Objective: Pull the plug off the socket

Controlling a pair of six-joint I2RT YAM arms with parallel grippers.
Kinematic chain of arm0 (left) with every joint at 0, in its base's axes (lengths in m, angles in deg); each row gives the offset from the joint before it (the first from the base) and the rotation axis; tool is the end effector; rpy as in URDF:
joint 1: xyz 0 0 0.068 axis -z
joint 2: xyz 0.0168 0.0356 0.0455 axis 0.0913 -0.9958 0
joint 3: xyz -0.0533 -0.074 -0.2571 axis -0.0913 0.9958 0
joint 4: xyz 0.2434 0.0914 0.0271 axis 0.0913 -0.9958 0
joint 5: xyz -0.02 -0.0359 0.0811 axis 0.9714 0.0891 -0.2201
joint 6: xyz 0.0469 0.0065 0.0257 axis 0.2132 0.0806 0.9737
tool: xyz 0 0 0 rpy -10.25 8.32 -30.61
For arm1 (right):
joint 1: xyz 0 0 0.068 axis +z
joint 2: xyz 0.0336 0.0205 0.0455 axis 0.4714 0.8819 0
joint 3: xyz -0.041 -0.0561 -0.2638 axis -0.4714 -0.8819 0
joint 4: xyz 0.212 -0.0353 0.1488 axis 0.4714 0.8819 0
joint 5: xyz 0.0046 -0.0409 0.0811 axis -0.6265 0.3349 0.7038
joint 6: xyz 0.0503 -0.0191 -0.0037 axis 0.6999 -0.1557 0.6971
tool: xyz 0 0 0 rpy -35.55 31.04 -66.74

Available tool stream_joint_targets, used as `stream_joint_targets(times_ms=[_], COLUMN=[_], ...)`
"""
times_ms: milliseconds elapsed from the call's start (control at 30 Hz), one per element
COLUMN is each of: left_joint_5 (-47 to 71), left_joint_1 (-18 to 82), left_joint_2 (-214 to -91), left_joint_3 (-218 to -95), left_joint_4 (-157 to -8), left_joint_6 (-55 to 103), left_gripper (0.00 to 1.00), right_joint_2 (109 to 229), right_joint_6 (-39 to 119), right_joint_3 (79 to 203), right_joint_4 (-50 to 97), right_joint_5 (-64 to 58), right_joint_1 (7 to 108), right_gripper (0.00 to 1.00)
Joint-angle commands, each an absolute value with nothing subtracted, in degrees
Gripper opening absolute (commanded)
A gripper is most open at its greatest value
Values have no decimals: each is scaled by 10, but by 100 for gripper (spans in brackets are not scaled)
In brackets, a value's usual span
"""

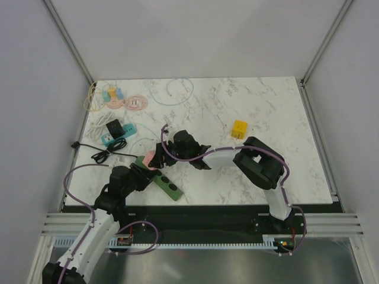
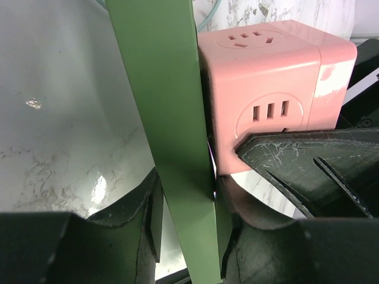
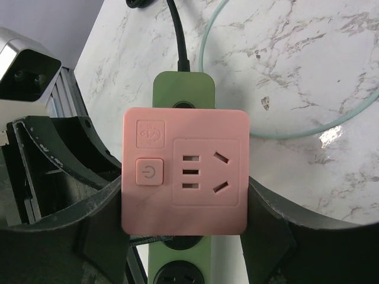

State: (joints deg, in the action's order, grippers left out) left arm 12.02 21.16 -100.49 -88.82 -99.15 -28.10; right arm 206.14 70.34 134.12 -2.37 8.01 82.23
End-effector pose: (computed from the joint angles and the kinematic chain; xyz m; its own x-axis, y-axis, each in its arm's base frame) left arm 0.1140 -0.0380 0.1347 -0.5858 -0.7540 -0.2974 -0.3022 0.5436 -0.7830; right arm 0.2528 0.3692 0.1538 -0.7626 -0.0766 -0.6423 -0.6010 0.4513 0.6597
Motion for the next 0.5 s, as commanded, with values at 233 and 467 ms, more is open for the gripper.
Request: stream_joint_targets(times_ms=[233,467], left_joint_5=[266,223], left_joint_1=[245,245], left_joint_2=[-988,-983], left_joint_3=[-885,-931], left_joint_4=[-1140,-1205], left_joint_6=[-322,-305], left_gripper=[2,2], right_joint_2=[2039,2024], right_joint_6=[863,803], right_joint_3=[1344,1344], right_joint_4=[-121,-33], right_joint_5=[175,123], right_joint_1=[744,748], right_gripper=[0,0])
